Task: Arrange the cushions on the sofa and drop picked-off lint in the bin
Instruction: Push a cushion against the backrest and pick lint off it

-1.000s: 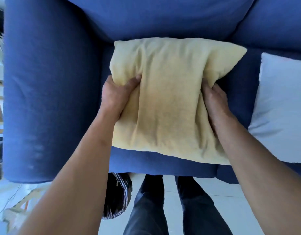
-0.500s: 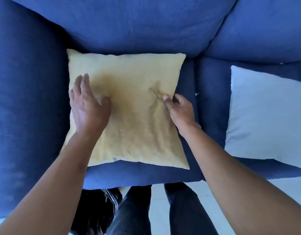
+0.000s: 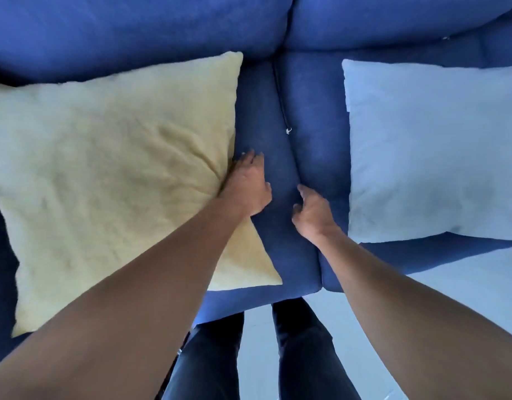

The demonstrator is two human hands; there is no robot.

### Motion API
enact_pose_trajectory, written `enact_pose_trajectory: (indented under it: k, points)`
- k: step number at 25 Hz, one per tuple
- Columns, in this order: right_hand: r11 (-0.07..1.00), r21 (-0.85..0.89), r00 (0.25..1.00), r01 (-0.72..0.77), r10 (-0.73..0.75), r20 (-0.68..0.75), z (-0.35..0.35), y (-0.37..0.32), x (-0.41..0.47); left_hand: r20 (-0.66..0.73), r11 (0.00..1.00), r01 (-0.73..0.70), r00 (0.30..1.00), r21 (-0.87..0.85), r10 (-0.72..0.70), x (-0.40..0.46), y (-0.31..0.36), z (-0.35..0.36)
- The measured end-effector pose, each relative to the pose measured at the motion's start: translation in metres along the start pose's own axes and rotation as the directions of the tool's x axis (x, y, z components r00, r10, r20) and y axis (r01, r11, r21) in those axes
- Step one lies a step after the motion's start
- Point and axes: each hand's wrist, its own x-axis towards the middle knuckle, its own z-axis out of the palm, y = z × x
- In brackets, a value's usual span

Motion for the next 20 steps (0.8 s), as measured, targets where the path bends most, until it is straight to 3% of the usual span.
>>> enact_pose_trajectory:
  k: [1, 3, 5, 9, 15, 20]
  points:
    - [0.979, -0.189, 0.996, 0.079, -0.068, 0.062, 0.006, 0.017, 0.002, 0.017, 0.994, -0.006, 1.000, 0.106, 0.004, 0.012, -0.004, 0.012]
    - [0.836, -0.494, 0.970, 0.241, -0.190, 0.151, 0.014, 0.044, 0.011, 0.035, 0.973, -0.036, 0.999, 0.226, 0.029, 0.037, -0.004, 0.028]
    - [0.752, -0.584, 0.952, 0.305, -0.258, 0.166, 0.017, 0.056, 0.025, 0.012, 0.955, -0.055, 0.998, 0.290, 0.054, 0.065, -0.004, 0.031]
    - [0.712, -0.619, 0.940, 0.332, -0.302, 0.156, 0.020, 0.057, 0.052, -0.006, 0.920, -0.081, 0.996, 0.384, 0.090, 0.119, -0.002, 0.023]
    - [0.771, -0.543, 0.938, 0.333, -0.332, 0.103, 0.028, 0.057, 0.072, -0.014, 0.886, -0.131, 0.988, 0.444, 0.154, 0.171, 0.011, 0.040]
    - [0.735, -0.572, 0.927, 0.365, -0.340, 0.155, 0.030, 0.058, 0.093, -0.030, 0.872, -0.152, 0.982, 0.466, 0.187, 0.185, 0.015, 0.052]
